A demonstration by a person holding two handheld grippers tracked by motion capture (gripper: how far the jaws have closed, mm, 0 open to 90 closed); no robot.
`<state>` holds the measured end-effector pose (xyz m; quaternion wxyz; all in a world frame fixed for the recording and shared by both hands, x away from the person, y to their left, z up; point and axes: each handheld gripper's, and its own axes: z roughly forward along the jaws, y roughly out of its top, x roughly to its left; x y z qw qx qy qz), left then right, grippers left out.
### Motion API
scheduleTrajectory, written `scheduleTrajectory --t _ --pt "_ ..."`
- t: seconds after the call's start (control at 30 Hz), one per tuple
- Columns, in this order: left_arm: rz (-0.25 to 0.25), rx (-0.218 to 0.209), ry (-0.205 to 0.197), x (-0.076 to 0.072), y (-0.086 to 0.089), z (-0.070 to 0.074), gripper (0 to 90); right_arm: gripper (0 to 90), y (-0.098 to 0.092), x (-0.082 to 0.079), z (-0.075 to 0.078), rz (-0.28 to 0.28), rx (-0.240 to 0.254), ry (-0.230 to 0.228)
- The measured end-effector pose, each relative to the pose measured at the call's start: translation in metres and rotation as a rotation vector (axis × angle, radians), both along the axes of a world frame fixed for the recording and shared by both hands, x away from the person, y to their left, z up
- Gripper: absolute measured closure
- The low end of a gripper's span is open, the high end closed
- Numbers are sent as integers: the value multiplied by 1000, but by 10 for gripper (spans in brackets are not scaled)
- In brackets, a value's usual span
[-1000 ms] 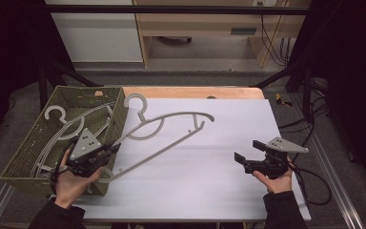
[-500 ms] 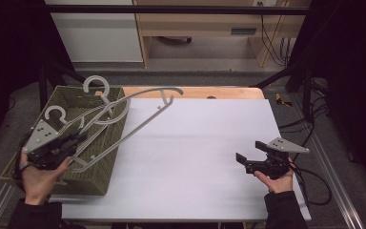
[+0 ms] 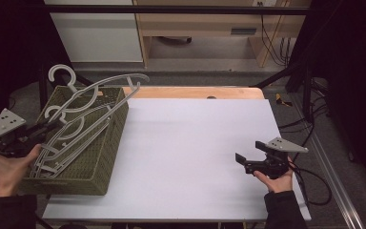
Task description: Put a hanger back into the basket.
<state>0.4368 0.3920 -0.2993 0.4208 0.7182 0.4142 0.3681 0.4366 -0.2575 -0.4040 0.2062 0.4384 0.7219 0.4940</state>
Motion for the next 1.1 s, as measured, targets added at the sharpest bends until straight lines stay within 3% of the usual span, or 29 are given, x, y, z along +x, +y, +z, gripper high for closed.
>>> scheduleTrajectory --t 0.23,0.5,1.1 --pt "9 -20 21 12 26 -9 818 53 0 0 1 -5 6 1" --pt "25 -61 19 13 54 -19 817 50 1 0 0 -4 13 9" --pt "58 -13 82 13 87 -33 816 47 3 2 -2 8 -13 16"
